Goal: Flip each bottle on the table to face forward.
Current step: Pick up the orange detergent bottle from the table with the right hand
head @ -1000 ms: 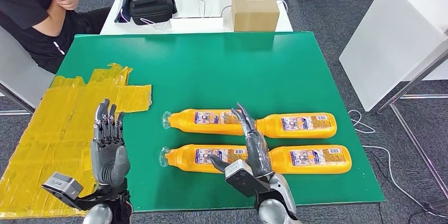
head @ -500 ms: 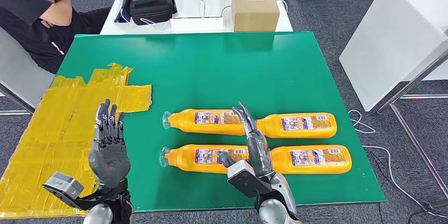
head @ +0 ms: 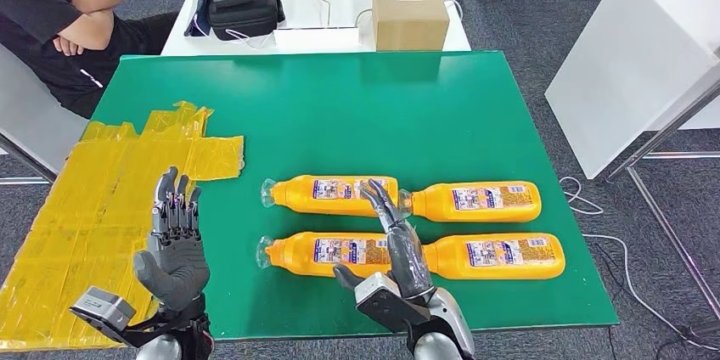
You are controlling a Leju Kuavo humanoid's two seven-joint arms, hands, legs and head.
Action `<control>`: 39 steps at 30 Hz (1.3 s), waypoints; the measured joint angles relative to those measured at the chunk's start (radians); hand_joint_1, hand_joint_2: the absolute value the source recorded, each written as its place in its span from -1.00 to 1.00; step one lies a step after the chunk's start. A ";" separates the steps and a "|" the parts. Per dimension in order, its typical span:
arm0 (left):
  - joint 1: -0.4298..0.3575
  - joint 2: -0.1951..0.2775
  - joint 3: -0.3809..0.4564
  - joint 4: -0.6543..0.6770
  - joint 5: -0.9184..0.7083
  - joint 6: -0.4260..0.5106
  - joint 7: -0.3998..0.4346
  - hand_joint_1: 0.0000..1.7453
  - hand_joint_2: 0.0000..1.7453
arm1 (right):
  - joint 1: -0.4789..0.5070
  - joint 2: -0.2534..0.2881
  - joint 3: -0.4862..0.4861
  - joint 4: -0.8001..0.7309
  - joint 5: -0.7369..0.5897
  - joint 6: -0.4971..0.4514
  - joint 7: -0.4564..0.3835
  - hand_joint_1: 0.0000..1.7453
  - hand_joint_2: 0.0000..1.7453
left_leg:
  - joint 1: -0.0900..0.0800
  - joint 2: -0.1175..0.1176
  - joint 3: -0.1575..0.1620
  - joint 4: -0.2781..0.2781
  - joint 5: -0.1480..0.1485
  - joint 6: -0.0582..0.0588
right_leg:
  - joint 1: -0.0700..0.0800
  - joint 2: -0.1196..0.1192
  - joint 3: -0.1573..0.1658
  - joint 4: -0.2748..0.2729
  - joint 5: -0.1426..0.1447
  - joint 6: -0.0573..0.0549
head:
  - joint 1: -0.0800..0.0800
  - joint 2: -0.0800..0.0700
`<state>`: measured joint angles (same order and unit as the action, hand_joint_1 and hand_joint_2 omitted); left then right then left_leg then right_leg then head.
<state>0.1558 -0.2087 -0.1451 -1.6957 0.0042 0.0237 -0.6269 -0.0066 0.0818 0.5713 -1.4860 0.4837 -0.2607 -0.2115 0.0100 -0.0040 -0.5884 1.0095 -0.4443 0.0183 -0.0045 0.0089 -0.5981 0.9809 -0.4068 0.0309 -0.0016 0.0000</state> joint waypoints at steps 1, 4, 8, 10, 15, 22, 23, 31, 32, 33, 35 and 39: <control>-0.001 0.000 0.000 0.000 -0.002 0.000 0.002 -1.00 -1.00 | -0.002 -0.001 0.002 -0.003 0.008 0.010 0.018 -1.00 1.00 | 0.000 0.000 0.000 0.000 0.000 0.000 | 0.000 0.000 0.000 0.000 0.000 0.000 | 0.000 0.000; -0.005 -0.001 0.000 0.000 -0.009 0.001 0.016 -1.00 -1.00 | -0.013 -0.007 0.009 -0.011 0.033 0.047 0.079 -1.00 1.00 | 0.000 0.000 0.000 0.000 0.000 0.000 | 0.000 0.000 0.000 0.000 0.000 0.000 | 0.000 0.000; -0.008 -0.002 0.000 -0.001 -0.010 0.006 0.029 -1.00 -1.00 | -0.044 -0.028 0.027 -0.008 0.087 0.079 0.161 -1.00 1.00 | 0.000 0.000 0.000 0.000 0.000 0.000 | 0.000 0.000 0.000 0.000 0.000 0.000 | 0.000 0.000; -0.008 -0.002 0.001 -0.001 -0.010 0.007 0.031 -1.00 -1.00 | -0.059 -0.039 0.040 -0.003 0.125 0.081 0.195 -1.00 1.00 | 0.000 0.000 0.000 0.000 0.000 0.000 | 0.000 0.000 0.000 0.000 0.000 0.000 | 0.000 0.000; -0.007 -0.002 0.003 -0.001 -0.009 0.007 0.032 -1.00 -1.00 | -0.075 -0.055 0.067 0.005 0.159 0.080 0.221 -1.00 1.00 | 0.000 0.000 0.000 0.000 0.000 0.000 | 0.000 0.000 0.000 0.000 0.000 0.000 | 0.000 0.000; -0.006 -0.002 0.004 -0.001 -0.009 0.007 0.032 -1.00 -1.00 | -0.082 -0.067 0.079 0.009 0.162 0.080 0.223 -1.00 1.00 | 0.000 0.000 0.000 0.000 0.000 0.000 | 0.000 0.000 0.000 0.000 0.000 0.000 | 0.000 0.000; -0.006 -0.002 0.004 -0.001 -0.009 0.007 0.032 -1.00 -1.00 | -0.082 -0.067 0.081 0.010 0.162 0.080 0.223 -1.00 1.00 | 0.000 0.000 0.000 0.000 0.000 0.000 | 0.000 0.000 0.000 0.000 0.000 0.000 | 0.000 0.000; -0.021 -0.002 0.005 0.000 -0.010 0.006 0.038 -1.00 -1.00 | -0.096 -0.078 0.086 0.010 0.193 0.098 0.282 -1.00 1.00 | 0.000 0.000 0.000 0.000 0.000 0.000 | 0.000 0.000 0.000 0.000 0.000 0.000 | 0.000 0.000; -0.025 -0.002 0.005 0.000 -0.009 0.006 0.041 -1.00 -1.00 | -0.100 -0.080 0.086 0.010 0.201 0.108 0.296 -1.00 1.00 | 0.000 0.000 0.000 0.000 0.000 0.000 | 0.000 0.000 0.000 0.000 0.000 0.000 | 0.000 0.000; -0.029 -0.002 0.005 0.000 -0.009 0.006 0.044 -1.00 -1.00 | -0.104 -0.083 0.086 0.010 0.208 0.118 0.308 -1.00 1.00 | 0.000 0.000 0.000 0.000 0.000 0.000 | 0.000 0.000 0.000 0.000 0.000 0.000 | 0.000 0.000; -0.034 -0.002 0.005 0.000 -0.008 0.006 0.049 -1.00 -1.00 | -0.113 -0.089 0.090 0.010 0.218 0.139 0.328 -1.00 1.00 | 0.000 0.000 0.000 0.000 0.000 0.000 | 0.000 0.000 0.000 0.000 0.000 0.000 | 0.000 0.000; -0.038 -0.002 0.005 0.000 -0.002 0.006 0.052 -1.00 -1.00 | -0.130 -0.100 0.102 0.012 0.210 0.184 0.352 -1.00 1.00 | 0.000 0.000 0.000 0.000 0.000 0.000 | 0.000 0.000 0.000 0.000 0.000 0.000 | 0.000 0.000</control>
<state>0.1180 -0.2109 -0.1399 -1.6957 0.0021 0.0301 -0.5744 -0.1362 -0.0186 0.6736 -1.4743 0.6939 -0.0772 0.1408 0.0100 -0.0040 -0.5885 1.0095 -0.4442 0.0183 -0.0045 0.0089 -0.5981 0.9810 -0.4068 0.0308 -0.0018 0.0000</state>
